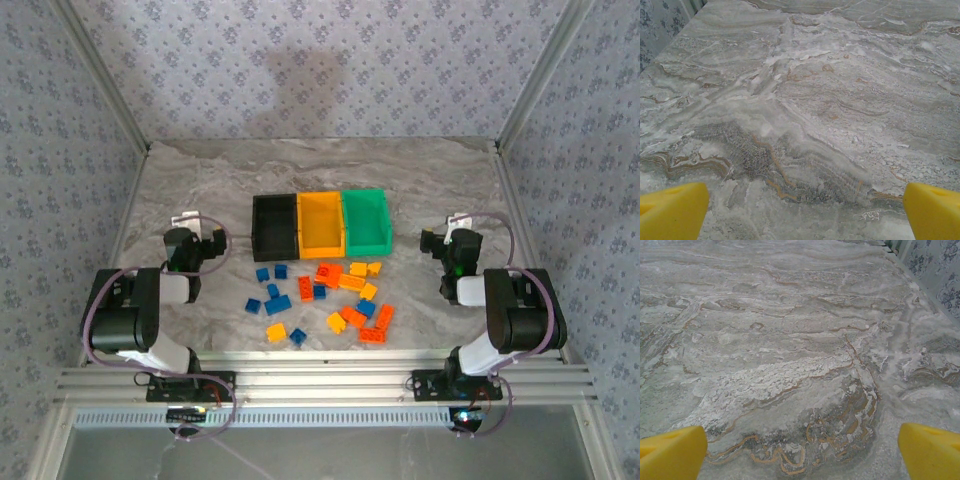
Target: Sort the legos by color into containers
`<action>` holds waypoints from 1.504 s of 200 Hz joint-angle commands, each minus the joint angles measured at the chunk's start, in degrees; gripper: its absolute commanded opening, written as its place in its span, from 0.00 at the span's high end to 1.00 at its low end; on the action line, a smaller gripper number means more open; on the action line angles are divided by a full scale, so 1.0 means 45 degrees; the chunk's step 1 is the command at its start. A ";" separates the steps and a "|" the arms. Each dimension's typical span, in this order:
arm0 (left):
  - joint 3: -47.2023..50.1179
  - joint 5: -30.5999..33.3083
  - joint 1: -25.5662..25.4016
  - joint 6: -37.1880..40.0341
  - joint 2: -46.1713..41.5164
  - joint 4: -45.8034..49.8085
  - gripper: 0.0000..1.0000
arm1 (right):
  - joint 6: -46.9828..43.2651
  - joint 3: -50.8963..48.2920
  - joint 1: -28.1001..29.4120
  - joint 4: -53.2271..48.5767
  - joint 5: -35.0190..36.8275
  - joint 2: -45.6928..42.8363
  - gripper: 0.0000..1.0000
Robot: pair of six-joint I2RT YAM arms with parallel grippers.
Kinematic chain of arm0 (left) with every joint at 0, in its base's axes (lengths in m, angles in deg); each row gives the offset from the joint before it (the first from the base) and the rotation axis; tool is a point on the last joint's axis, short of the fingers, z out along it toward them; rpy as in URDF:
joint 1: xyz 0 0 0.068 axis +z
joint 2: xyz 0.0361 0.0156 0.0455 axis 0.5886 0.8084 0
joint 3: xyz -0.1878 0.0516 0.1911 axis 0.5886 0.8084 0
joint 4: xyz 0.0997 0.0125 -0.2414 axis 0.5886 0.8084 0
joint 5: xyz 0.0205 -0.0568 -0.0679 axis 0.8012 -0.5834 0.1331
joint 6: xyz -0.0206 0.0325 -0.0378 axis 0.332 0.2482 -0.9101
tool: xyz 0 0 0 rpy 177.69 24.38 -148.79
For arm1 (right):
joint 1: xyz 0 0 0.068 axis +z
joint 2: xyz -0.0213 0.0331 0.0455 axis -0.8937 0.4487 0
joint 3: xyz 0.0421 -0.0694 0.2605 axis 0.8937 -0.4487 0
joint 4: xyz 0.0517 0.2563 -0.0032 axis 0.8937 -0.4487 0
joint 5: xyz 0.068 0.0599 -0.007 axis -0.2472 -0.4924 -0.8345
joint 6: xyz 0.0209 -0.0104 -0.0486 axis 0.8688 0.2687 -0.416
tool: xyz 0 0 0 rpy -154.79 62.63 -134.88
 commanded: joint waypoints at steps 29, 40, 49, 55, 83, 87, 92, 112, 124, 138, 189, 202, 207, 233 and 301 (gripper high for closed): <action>-0.0289 -0.0203 0.0090 0.0054 -0.0046 -0.0116 0.00 | -0.0119 0.0227 -0.0047 0.0302 -0.0095 -0.0056 0.00; -0.0292 -0.0209 0.0081 0.0059 -0.0043 -0.0123 0.00 | -0.0102 0.0227 -0.0047 0.0284 -0.0103 -0.0058 0.00; -0.0283 -0.0206 0.0090 0.0054 -0.0041 -0.0113 0.00 | -0.0080 0.0227 -0.0106 0.0282 -0.0284 -0.0064 0.00; -0.0292 -0.0205 0.0085 0.0049 -0.0041 -0.0111 0.00 | -0.0080 0.0244 -0.0115 0.0246 -0.0276 -0.0056 0.00; -0.0439 0.0058 0.0001 0.0022 -0.0527 0.0504 0.00 | 0.0024 0.0272 0.0055 -0.0039 0.0607 -0.0500 0.00; -0.0571 0.0248 -0.0069 0.0067 -0.0786 0.0951 0.00 | 0.0040 0.0349 0.0088 -0.0459 0.0819 -0.0801 0.00; -0.0804 0.0571 -0.0151 0.0056 -0.1148 0.1566 0.00 | 0.0069 0.0507 0.0127 -0.1013 0.1091 -0.1160 0.00; -0.1729 0.1531 -0.0223 -0.0300 -0.2104 0.3969 0.00 | 0.0948 0.1707 0.0076 -0.4349 0.1938 -0.2204 0.00; -0.1851 0.1876 -0.0237 -0.0632 -0.2682 0.4421 0.00 | 0.1648 0.2058 0.0085 -0.5545 0.2343 -0.2560 0.00; -0.1823 0.2509 -0.0223 -0.1702 -0.3285 0.4416 0.00 | 0.2263 0.2390 0.0180 -0.6543 0.2782 -0.2912 0.00; -0.5149 0.5218 0.0242 -1.0793 -0.3863 1.2491 0.00 | 0.9037 0.4731 0.0260 -1.2697 0.4245 -0.3682 0.00; -0.5197 0.3304 0.0654 -1.0330 -0.3934 1.1904 0.00 | 0.8938 0.4783 -0.0293 -1.2462 0.1844 -0.3793 0.00; -0.5074 0.2699 0.0694 -1.0130 -0.4024 1.1505 0.00 | 0.8645 0.4694 -0.0447 -1.1987 0.1256 -0.3824 0.00; -0.3913 0.1207 0.0686 -1.0971 -0.5022 0.9665 0.00 | 0.8587 0.4236 -0.0349 -1.1383 -0.0536 -0.4292 0.00; -0.3257 -0.2867 -0.0748 -1.0604 -0.7413 1.0513 0.00 | 0.8033 0.3655 0.3471 -1.5073 -0.0889 -0.6304 0.00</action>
